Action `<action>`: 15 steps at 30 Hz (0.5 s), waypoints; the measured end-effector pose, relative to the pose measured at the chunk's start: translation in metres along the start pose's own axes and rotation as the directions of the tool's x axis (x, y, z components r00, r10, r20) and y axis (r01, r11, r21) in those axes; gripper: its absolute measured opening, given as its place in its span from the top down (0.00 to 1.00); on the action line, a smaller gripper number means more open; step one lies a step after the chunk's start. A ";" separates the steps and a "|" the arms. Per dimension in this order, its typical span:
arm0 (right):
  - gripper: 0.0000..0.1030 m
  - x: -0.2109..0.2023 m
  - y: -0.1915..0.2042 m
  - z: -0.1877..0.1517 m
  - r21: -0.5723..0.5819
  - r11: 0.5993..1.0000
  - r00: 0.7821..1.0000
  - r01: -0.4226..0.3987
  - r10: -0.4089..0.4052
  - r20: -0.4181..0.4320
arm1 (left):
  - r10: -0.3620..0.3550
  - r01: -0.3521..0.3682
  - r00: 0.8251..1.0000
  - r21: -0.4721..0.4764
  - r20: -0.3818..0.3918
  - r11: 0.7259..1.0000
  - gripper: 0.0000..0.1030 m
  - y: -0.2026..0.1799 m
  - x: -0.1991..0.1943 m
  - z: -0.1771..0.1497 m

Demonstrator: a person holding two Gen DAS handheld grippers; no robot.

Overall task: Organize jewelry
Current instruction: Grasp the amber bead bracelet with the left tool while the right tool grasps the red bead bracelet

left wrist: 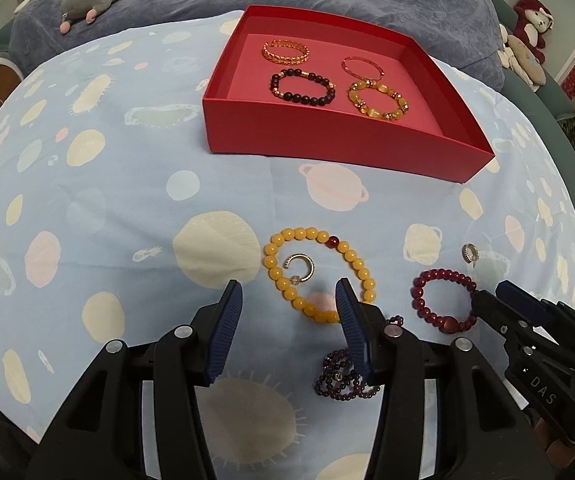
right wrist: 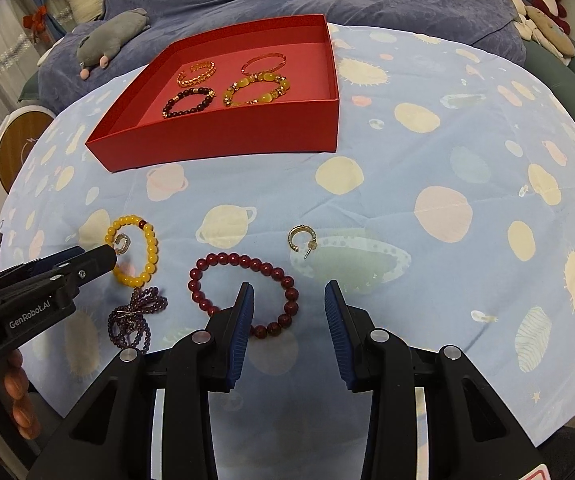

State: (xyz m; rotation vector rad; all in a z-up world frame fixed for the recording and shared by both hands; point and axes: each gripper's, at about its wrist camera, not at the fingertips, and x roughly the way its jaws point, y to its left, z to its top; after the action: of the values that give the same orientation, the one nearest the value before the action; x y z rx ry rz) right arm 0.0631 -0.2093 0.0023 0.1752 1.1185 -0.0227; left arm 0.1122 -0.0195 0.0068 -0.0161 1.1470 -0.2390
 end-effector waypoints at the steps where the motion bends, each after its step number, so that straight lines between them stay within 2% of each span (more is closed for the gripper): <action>1: 0.66 0.002 0.000 0.000 0.000 1.000 1.000 0.000 0.000 -0.003 | 0.002 -0.002 1.000 0.003 -0.003 1.000 0.56 -0.001 0.002 0.000; 4: 0.68 0.007 -0.001 -0.002 0.001 1.000 1.000 -0.004 0.004 -0.018 | 0.012 -0.012 1.000 0.020 -0.018 1.000 0.60 -0.002 0.009 -0.004; 9: 0.73 0.010 0.001 -0.008 -0.029 0.999 1.000 0.014 -0.014 -0.012 | 0.042 -0.043 0.999 0.058 0.007 0.997 0.67 -0.003 0.008 -0.008; 12: 0.82 0.010 0.001 -0.007 -0.035 0.999 1.000 0.015 -0.016 -0.015 | 0.043 -0.044 0.999 0.045 0.009 0.998 0.78 0.000 0.007 -0.008; 13: 0.89 0.010 0.001 -0.007 -0.035 0.999 1.000 0.013 -0.014 -0.020 | 0.038 -0.038 0.999 0.039 0.006 0.998 0.87 0.002 0.007 -0.007; 15: 0.92 0.010 0.001 -0.007 -0.038 0.999 1.000 0.012 -0.013 -0.023 | 0.021 -0.021 1.000 0.024 -0.002 0.999 0.90 0.005 0.006 -0.007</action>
State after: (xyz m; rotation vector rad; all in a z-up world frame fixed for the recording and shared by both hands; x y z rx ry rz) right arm 0.0612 -0.2065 -0.0093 0.1350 1.1423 -0.0105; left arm 0.1088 -0.0147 -0.0022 0.0175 1.1454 -0.2344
